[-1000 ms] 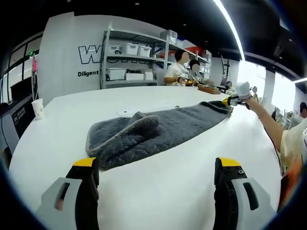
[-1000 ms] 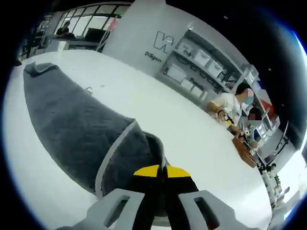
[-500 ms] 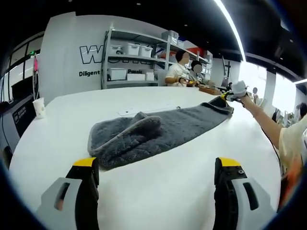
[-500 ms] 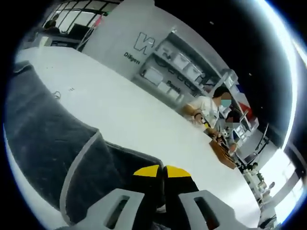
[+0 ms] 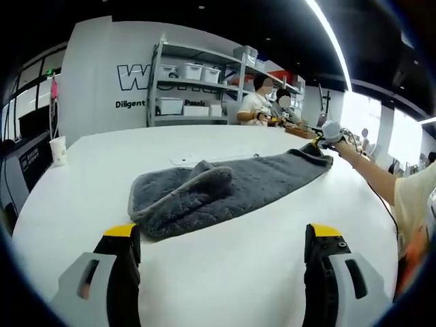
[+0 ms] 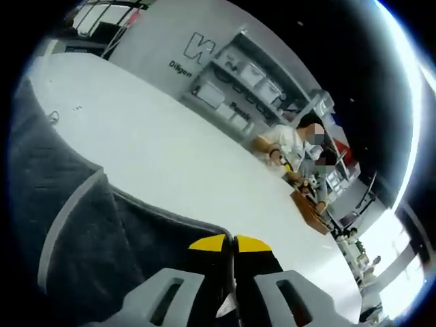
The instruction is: Open the folded towel by lifting each exposed corner and separating the folded layers until the towel lies flat within the target outline without major curled edges
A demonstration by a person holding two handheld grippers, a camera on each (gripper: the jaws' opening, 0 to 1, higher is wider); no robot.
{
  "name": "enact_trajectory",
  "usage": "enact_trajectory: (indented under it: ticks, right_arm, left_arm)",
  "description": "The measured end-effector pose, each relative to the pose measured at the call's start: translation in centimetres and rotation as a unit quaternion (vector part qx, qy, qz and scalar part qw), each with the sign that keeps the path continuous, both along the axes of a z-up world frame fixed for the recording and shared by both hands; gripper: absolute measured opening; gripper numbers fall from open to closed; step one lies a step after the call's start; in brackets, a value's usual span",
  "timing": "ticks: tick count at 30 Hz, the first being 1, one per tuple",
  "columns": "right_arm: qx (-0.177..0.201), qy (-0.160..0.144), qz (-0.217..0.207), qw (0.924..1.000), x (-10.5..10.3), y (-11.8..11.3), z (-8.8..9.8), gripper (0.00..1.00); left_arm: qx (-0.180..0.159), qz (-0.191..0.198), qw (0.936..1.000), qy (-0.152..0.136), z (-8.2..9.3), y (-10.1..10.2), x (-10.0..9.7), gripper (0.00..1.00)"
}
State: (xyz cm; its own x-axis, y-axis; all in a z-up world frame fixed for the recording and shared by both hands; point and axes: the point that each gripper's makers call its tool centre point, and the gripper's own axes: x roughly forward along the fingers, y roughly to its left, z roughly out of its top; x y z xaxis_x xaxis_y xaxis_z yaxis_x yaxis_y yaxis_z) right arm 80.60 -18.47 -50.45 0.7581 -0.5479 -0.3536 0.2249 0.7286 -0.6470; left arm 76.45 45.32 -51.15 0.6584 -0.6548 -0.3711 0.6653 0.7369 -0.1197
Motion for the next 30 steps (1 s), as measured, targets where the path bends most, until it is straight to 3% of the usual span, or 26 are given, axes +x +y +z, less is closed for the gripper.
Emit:
enact_trajectory:
  ticks: [4,6,7,8,9,12,19,23,25,27,30]
  right_arm:
    - [-0.008,0.018,-0.003,0.9998,0.5,-0.7,-0.8,0.01]
    - [-0.010,0.026,-0.013,0.9995,0.4,-1.2,-1.1,0.17]
    - [-0.009,0.030,-0.018,0.9994,0.3,-1.3,-1.2,0.34]
    - [-0.008,0.032,-0.022,0.9992,0.1,-1.5,-1.3,0.44]
    - [-0.007,0.030,-0.025,0.9992,0.0,-1.6,-1.3,0.48]
    - [-0.022,0.017,-0.039,0.9989,-0.9,-2.1,-0.3,0.42]
    - [-0.039,-0.007,-0.052,0.9978,-2.7,-2.4,2.9,0.56]
    - [-0.051,-0.012,-0.050,0.9974,-3.6,-2.2,4.1,0.58]
    - [-0.050,-0.008,-0.049,0.9975,-4.3,-1.9,4.4,0.65]
    - [-0.031,0.001,-0.047,0.9984,-5.1,-1.2,4.0,0.73]
    - [0.029,0.019,-0.016,0.9993,-5.7,1.1,2.6,0.84]
  left_arm:
    - [-0.002,0.001,1.0000,-0.001,0.1,0.0,0.0,0.99]
    - [-0.003,0.002,1.0000,-0.001,0.1,0.0,0.0,0.99]
    - [-0.003,0.002,1.0000,0.000,0.0,0.0,0.0,0.99]
    - [-0.002,0.000,1.0000,0.002,-0.1,-0.1,0.0,0.99]
    - [-0.002,-0.001,1.0000,0.003,-0.2,-0.2,0.0,0.99]
    - [-0.001,-0.002,1.0000,0.003,-0.2,-0.2,-0.1,0.99]
    - [0.000,0.000,1.0000,0.003,-0.2,-0.1,-0.1,0.99]
    - [-0.001,-0.001,1.0000,0.003,-0.1,-0.1,-0.1,0.99]
    - [-0.001,-0.001,1.0000,0.003,-0.2,-0.1,-0.1,0.99]
    - [0.000,-0.001,1.0000,0.004,-0.2,0.0,-0.1,0.99]
    - [0.000,-0.001,1.0000,0.004,-0.2,0.0,-0.1,0.99]
